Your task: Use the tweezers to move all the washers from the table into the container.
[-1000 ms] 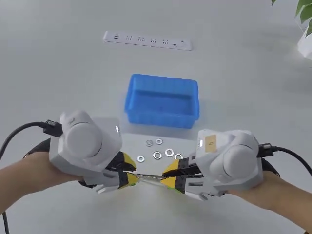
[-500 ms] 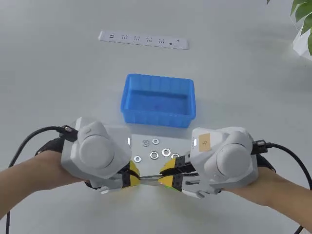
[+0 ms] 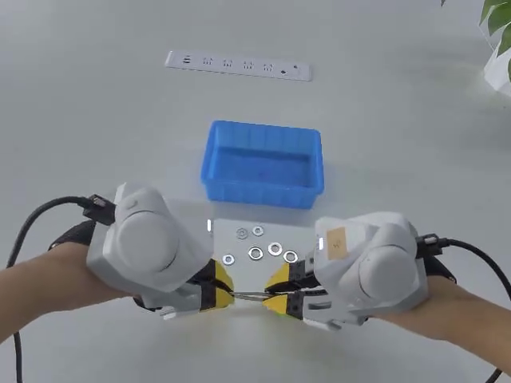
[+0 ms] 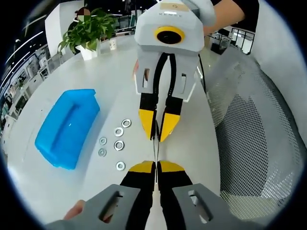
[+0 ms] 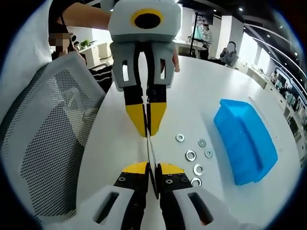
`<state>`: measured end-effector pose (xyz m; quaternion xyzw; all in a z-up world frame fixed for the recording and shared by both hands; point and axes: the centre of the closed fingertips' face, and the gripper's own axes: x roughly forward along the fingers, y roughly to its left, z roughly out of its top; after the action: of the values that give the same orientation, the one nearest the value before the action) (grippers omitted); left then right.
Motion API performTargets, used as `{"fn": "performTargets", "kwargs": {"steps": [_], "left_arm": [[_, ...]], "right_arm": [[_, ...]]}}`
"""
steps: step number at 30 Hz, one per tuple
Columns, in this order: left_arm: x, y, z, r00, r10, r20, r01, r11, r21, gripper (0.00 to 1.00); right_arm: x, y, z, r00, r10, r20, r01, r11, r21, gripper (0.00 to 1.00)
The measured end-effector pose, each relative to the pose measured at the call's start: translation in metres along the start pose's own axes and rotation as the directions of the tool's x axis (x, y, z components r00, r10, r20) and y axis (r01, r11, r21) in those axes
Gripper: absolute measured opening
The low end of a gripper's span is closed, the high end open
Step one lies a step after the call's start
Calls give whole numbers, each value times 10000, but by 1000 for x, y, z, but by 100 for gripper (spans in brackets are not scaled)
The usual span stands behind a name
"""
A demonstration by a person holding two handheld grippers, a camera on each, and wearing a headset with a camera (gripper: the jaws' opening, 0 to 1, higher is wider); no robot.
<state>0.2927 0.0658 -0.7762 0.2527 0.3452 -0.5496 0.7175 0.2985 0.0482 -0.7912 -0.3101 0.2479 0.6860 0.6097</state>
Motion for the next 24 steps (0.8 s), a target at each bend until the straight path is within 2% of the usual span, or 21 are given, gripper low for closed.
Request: {"fn": "performTargets", "kwargs": {"steps": [4,5,12,14,15,19,21,22,24], "left_arm": [[-4,0,6,10000,-2,33,1,9999,133,5],[-5,-1,8,10000,-7,79,6,9999,149,5],[-12,-5,26,9990,108,431,-116,9997,196,5],[-13,-6,32,9987,117,503,-130,9996,251,5],[-13,-6,33,9985,139,537,-153,9995,261,5],[-16,-7,53,9947,164,1011,-193,9994,282,5],[-17,-8,64,9921,150,1242,-193,9992,338,5],[-18,-9,70,9907,136,1356,-213,9982,555,5],[-19,-9,75,9899,102,1412,-185,9981,580,5]], "right_arm": [[-1,1,2,9999,14,-171,-22,9989,-467,8],[-2,1,2,9996,19,-280,-40,9970,-773,8],[-6,4,4,9983,-57,-585,-47,9846,-1750,8],[-8,4,4,9982,-98,-585,-12,9827,-1852,8],[-10,4,4,9984,-144,-540,37,9810,-1937,8],[-19,2,5,9996,-263,-143,236,9859,-1655,7],[-23,1,8,9992,-349,203,375,9877,-1516,7],[-24,1,12,9978,-419,518,486,9896,-1354,7],[-23,0,16,9950,-538,840,627,9923,-1067,6]]}}
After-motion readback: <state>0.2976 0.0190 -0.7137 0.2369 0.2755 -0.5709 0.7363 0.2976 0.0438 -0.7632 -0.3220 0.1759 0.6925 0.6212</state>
